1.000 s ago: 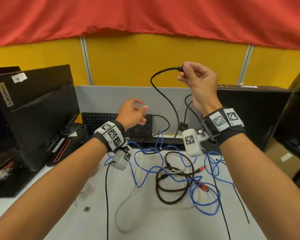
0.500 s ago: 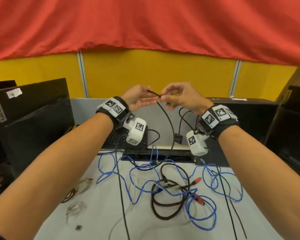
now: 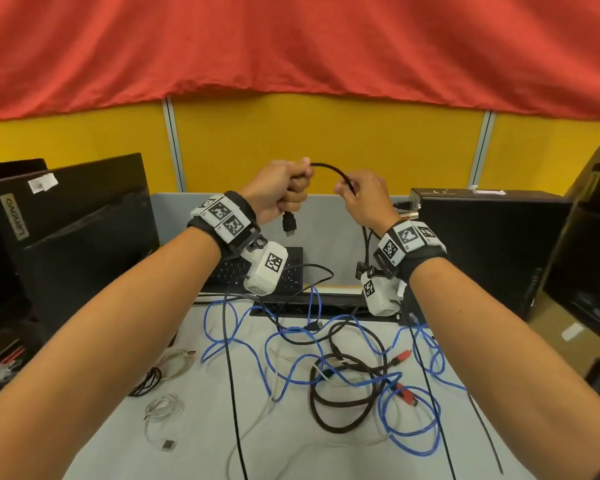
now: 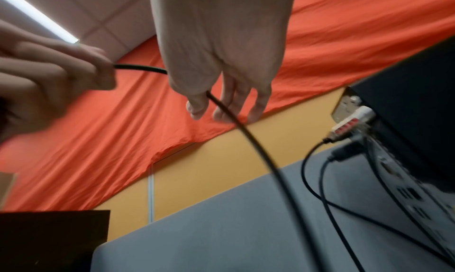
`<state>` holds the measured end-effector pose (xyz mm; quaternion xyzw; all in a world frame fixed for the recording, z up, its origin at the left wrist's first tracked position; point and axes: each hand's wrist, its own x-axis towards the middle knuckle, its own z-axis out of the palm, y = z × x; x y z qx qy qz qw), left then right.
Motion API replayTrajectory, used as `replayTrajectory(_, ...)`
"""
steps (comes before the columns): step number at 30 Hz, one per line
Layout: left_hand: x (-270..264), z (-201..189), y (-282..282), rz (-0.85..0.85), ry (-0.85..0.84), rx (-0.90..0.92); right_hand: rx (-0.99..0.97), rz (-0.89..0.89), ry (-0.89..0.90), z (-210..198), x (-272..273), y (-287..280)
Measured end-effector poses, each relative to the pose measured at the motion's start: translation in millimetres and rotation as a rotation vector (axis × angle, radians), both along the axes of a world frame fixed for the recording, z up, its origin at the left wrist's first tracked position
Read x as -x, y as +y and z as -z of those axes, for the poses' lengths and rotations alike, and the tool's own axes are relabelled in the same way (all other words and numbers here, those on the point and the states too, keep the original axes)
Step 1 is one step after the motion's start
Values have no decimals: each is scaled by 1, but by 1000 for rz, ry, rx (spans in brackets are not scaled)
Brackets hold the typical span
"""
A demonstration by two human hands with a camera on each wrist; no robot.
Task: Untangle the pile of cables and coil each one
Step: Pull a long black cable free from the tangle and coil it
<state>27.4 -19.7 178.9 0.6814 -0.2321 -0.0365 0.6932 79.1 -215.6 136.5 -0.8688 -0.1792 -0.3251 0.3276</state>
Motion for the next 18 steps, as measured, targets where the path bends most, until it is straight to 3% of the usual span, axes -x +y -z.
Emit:
replayTrajectory(3,2,-19,11,33,52,291,-216,-164,279,25,5,-10)
replayTrajectory(5,0,-28,17,10,92,446,-289,-204,316,54,8,-11)
replayTrajectory(7,-3,-28,21,-65,86,539,-132,-143,233,78,9,-8)
replayTrajectory(9,-7,-22,24,-155,64,546,148,-78,277,93,12,-3)
replayTrajectory(11,-12,-8,21,-283,-16,372,456,-54,367,98,17,6)
replayTrajectory(14,-15,14,17,-361,-153,-116,746,-97,384,83,29,27)
replayTrajectory(16,-18,27,13,-291,-130,-376,792,-134,306,66,32,37)
replayTrajectory(18,-21,36,12,-281,-122,-566,709,-166,203,48,33,40)
